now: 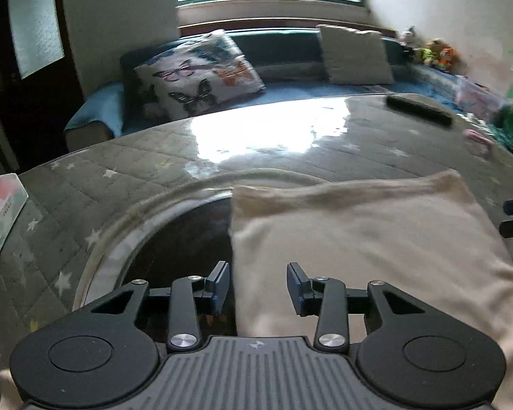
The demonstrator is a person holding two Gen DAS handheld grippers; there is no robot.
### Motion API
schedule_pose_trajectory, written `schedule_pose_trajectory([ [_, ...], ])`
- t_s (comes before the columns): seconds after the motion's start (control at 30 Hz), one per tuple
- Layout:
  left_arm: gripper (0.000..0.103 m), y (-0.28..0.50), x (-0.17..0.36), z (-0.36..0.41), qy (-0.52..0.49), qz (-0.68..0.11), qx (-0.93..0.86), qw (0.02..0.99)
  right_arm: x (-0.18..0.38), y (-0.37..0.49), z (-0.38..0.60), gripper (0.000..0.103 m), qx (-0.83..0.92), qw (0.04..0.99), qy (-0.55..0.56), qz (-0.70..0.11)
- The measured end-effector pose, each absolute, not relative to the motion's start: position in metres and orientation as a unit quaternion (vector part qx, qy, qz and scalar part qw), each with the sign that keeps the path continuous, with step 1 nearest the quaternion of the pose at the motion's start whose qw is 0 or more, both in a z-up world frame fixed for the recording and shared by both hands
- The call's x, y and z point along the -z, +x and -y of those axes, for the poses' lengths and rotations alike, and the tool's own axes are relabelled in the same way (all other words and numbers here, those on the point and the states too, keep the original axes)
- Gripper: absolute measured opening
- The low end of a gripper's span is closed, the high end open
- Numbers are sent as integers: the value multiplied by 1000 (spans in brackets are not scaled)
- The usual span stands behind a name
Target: Fold clothes
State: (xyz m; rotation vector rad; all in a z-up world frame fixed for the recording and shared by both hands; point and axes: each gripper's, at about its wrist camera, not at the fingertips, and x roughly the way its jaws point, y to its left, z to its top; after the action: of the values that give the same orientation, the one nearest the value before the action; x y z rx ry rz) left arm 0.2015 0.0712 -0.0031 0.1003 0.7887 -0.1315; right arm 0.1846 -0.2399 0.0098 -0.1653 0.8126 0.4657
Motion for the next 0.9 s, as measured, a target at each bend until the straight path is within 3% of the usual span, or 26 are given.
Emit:
schedule_pose_trajectory([
  [0.17, 43, 228, 17, -69, 46, -394, 49, 917, 8, 232, 246, 39, -191, 892, -50, -406],
  [0.27, 42, 239, 20, -73, 36, -393, 50, 918, 14, 249, 250, 32, -188, 890, -33, -414],
  [0.33, 27, 245, 19, -74, 30, -391, 56, 918, 17, 257, 250, 25, -188, 888, -28, -419],
  [0.37, 13, 246, 19, -75, 30, -390, 57, 919, 19, 259, 250, 16, -189, 887, -29, -420],
  [0.47, 9, 248, 17, -76, 34, -379, 51, 924, 19, 266, 244, 4, -191, 890, -34, -412],
  [0.9, 12, 241, 10, -84, 39, -368, -8, 929, -3, 232, 223, 11, -246, 887, -69, -385],
])
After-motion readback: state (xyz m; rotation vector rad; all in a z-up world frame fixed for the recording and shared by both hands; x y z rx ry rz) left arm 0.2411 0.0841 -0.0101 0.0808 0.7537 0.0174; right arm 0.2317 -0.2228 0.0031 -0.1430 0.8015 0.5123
